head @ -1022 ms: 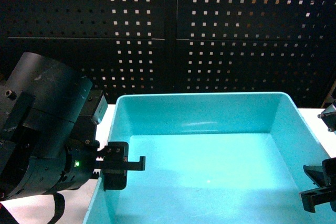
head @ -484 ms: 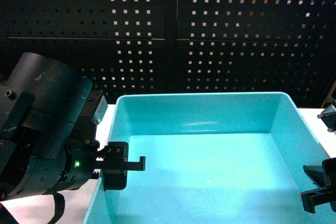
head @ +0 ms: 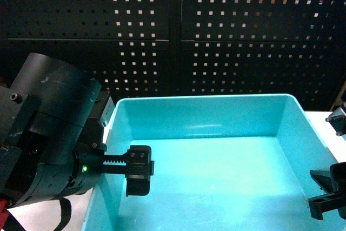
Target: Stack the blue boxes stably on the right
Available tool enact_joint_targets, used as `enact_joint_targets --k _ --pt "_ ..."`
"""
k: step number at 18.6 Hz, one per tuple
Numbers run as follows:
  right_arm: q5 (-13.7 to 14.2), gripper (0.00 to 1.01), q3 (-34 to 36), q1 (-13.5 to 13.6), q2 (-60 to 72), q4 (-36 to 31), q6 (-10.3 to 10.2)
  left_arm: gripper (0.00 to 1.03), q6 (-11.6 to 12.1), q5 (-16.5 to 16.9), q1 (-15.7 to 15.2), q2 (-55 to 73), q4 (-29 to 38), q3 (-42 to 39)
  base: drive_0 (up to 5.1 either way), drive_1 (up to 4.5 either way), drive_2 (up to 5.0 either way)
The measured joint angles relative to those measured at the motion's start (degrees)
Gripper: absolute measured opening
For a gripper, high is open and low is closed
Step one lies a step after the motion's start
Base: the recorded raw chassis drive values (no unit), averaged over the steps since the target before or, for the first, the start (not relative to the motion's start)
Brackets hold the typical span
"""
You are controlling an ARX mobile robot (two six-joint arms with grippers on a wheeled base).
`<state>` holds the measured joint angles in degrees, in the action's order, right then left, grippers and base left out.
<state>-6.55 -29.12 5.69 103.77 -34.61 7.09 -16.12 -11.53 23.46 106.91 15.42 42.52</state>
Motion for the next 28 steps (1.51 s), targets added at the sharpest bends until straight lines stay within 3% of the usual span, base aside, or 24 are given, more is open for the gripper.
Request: enact_joint_targets --k 14,24,28 --pt "0.8 0.07 1.0 1.4 -0.4 -0.7 0.0 0.98 -0.2 0.1 0.1 0.0 0.9 0.0 0.0 0.00 0.0" --pt "0.8 0.07 1.8 1.4 -0.4 -1.9 0.0 0.98 -0.4 1.0 3.2 -7.8 -1.0 -1.3 0.0 0.00 0.0" --pt "0.8 0.07 1.8 1.4 -0.4 -2.0 0.0 0.98 -0.9 -0.1 2.6 -6.0 -1.2 -1.4 0.0 0.00 0.0"
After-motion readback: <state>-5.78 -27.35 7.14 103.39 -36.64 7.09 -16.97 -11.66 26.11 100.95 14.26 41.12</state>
